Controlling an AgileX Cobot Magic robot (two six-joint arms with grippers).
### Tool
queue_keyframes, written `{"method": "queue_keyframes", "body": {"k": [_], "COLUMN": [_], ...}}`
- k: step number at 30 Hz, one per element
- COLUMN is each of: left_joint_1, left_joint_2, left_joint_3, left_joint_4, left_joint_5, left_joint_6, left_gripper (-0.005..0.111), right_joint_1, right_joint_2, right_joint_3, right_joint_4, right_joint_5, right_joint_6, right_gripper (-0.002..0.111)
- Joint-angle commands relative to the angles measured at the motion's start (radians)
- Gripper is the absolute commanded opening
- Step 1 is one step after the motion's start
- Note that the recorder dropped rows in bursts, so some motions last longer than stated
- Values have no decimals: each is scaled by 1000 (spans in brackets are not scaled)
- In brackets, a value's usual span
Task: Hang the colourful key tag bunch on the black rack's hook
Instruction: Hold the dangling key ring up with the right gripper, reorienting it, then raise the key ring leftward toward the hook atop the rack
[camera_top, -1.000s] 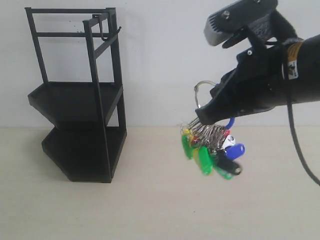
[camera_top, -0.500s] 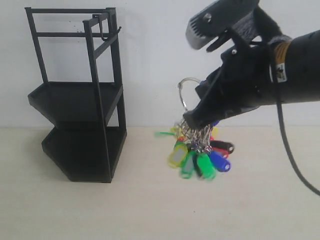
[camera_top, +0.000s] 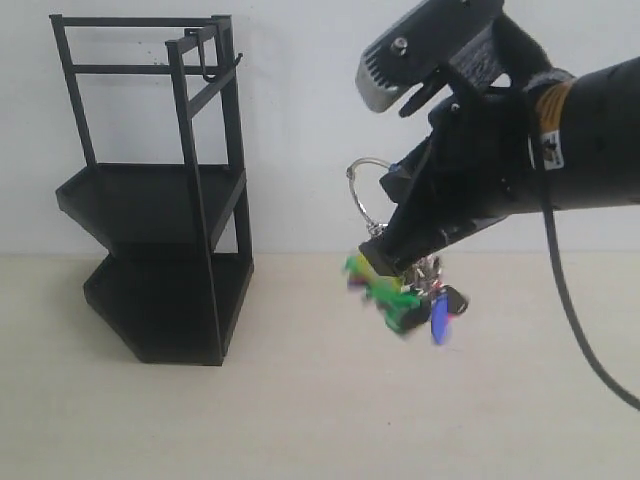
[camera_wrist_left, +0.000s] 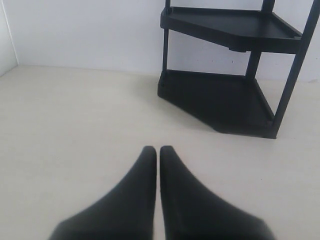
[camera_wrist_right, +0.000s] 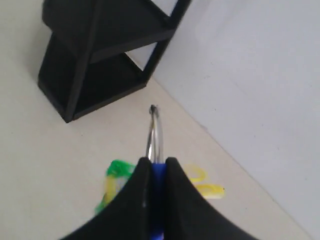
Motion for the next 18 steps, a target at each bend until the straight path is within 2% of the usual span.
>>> {"method": "queue_keyframes", "body": {"k": [1, 5, 9, 14, 18], "left_joint_1": [-8, -8, -8, -8, -8], "left_joint_2": [4, 4, 4, 4, 4], "left_joint_3": [-2, -2, -2, -2, -2], "left_joint_4": [-1, -1, -1, -1, -1], "left_joint_5": [-3, -3, -3, -3, -3], "left_joint_6": [-6, -6, -6, -6, -6], "left_gripper": [4, 4, 4, 4, 4], "right_joint_1": [-59, -4, -66, -64, -64], "right_joint_2": [-9, -2, 24, 90, 190], "right_joint_3": [-16, -13, -13, -18, -108], "right_joint_4": [-41, -40, -54, -52, -52], "right_joint_5": [-82, -77, -205, -407, -429], "right_joint_6": [183, 20, 187, 172, 134], "right_gripper": [0, 0, 0, 0, 0]}}
